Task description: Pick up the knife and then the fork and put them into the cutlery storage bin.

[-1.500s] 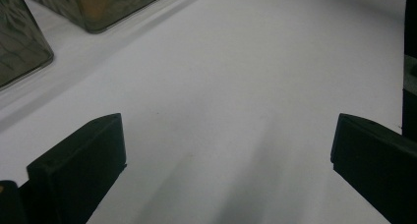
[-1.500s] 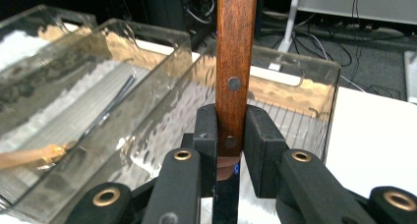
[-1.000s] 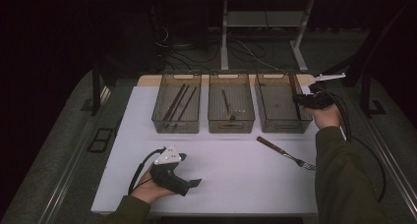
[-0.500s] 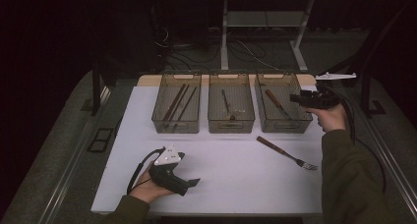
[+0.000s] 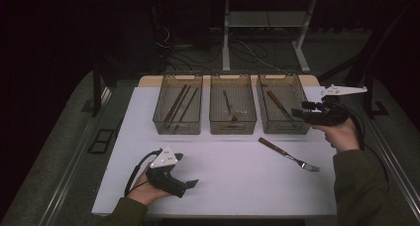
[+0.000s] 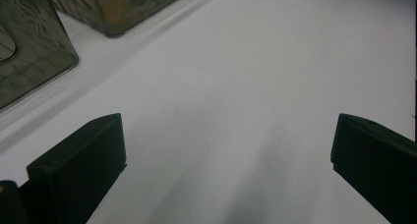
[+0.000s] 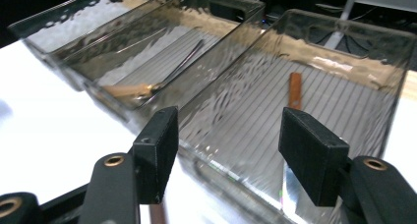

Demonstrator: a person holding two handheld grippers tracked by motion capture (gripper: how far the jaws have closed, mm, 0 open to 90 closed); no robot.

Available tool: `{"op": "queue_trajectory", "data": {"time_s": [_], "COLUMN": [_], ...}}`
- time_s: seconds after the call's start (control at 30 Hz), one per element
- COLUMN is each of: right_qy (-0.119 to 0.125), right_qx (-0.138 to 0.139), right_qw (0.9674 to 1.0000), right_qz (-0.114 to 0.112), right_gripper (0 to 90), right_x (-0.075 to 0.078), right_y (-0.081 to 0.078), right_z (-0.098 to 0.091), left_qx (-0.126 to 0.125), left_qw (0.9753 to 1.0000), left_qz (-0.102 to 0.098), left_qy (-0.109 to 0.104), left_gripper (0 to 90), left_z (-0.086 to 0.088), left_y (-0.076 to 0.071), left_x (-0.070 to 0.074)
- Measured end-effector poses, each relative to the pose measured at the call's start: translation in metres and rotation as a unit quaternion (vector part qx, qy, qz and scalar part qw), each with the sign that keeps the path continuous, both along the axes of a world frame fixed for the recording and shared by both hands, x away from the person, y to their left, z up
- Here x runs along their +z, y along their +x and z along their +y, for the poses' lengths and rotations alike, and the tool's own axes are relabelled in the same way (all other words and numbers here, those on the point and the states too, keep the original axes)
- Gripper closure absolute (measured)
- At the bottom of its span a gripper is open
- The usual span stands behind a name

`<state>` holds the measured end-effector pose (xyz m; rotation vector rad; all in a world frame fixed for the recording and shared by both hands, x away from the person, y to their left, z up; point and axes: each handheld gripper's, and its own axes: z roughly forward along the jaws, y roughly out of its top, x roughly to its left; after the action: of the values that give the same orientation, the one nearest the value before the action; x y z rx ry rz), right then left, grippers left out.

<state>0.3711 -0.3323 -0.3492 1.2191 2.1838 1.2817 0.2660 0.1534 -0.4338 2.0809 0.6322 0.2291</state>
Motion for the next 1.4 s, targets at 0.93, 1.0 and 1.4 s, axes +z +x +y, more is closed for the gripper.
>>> {"op": "queue_trajectory", "data": {"time_s": [0.93, 1.0, 1.4], "right_qy": [-0.14, -0.141, -0.15], "right_qx": [0.114, 0.12, 0.137], "right_qw": [0.979, 0.9772, 0.9724], "right_qz": [0.095, 0.104, 0.115], "right_gripper": [60.0, 62.5, 71.3], "right_x": [-0.074, -0.076, -0.083], "right_y": [-0.032, -0.032, -0.028], "right_z": [0.034, 0.034, 0.034], "left_qx": [0.003, 0.003, 0.002], "left_qw": [1.0, 1.0, 1.0], "left_qz": [0.003, 0.004, 0.005], "left_qy": [0.002, 0.001, 0.002], "left_gripper": [0.0, 0.0, 0.0], "left_z": [-0.001, -0.001, -0.002], "left_y": [-0.001, -0.001, -0.002], "left_x": [0.0, 0.0, 0.0]}}
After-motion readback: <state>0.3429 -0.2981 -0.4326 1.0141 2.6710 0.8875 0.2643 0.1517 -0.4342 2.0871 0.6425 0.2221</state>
